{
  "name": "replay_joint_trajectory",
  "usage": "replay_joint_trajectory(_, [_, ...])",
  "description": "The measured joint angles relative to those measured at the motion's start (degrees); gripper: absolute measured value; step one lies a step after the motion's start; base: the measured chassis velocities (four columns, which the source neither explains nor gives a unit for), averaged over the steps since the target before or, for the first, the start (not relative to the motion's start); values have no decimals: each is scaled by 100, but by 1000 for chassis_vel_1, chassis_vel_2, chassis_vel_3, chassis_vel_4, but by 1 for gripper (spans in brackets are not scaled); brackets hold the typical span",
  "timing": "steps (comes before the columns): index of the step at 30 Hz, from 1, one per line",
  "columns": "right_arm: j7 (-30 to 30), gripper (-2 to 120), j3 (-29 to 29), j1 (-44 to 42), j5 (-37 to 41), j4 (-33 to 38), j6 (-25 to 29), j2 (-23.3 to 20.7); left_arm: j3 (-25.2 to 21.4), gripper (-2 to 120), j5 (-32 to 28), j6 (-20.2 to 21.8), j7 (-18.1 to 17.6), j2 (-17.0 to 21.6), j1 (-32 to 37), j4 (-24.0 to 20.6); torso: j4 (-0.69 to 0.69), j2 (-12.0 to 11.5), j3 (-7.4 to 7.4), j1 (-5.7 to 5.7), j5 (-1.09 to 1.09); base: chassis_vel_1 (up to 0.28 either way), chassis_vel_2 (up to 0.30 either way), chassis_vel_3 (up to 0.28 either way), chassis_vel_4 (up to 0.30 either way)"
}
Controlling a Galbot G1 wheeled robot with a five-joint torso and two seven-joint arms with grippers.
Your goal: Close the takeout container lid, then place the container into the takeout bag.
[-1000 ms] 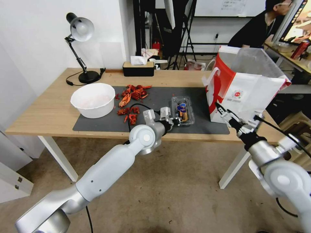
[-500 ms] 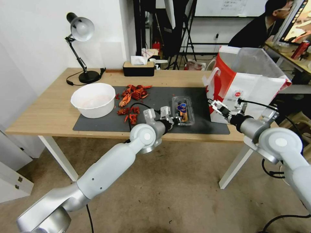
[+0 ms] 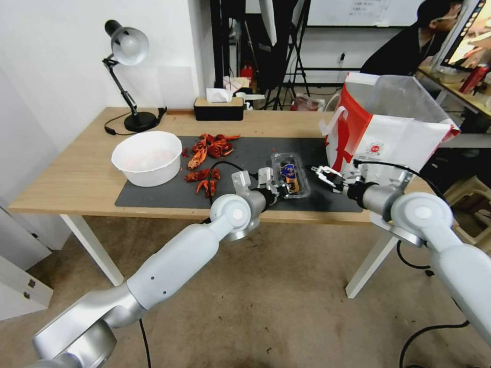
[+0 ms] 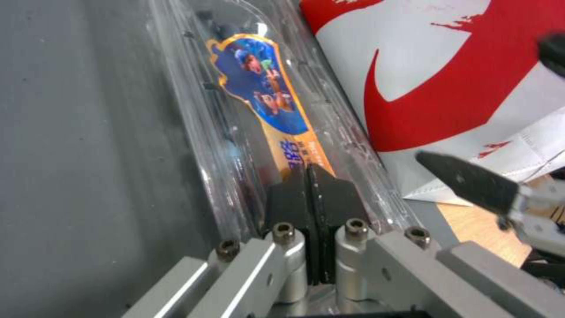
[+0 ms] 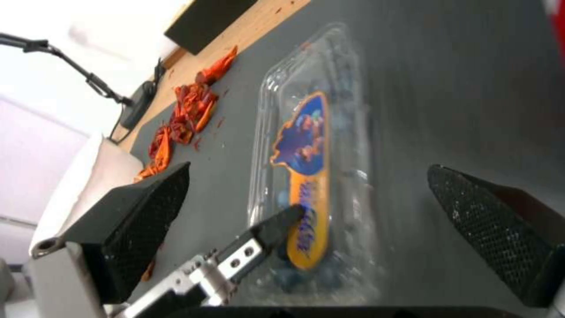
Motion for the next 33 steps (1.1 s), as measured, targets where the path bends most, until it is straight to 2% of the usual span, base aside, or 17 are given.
replay_joint_trajectory(10, [-18, 100, -530, 646, -328, -514, -139, 140, -69, 0, -34, -12, 9, 77, 28, -35, -1, 0, 0, 0, 0, 0, 0, 0, 0])
replay_joint_trajectory(22, [213, 100, -826, 1073, -441, -799, -407, 185, -64, 0, -51, -17, 9, 75, 15, -24, -1, 0, 0, 0, -1, 0, 0, 0, 0])
replay_joint_trajectory(33, [48, 100, -1106, 1311, -671, -1090, -584, 181, -46, 0, -61, -28, 4, 63, 2, -11, -1, 0, 0, 0, 0, 0, 0, 0, 0])
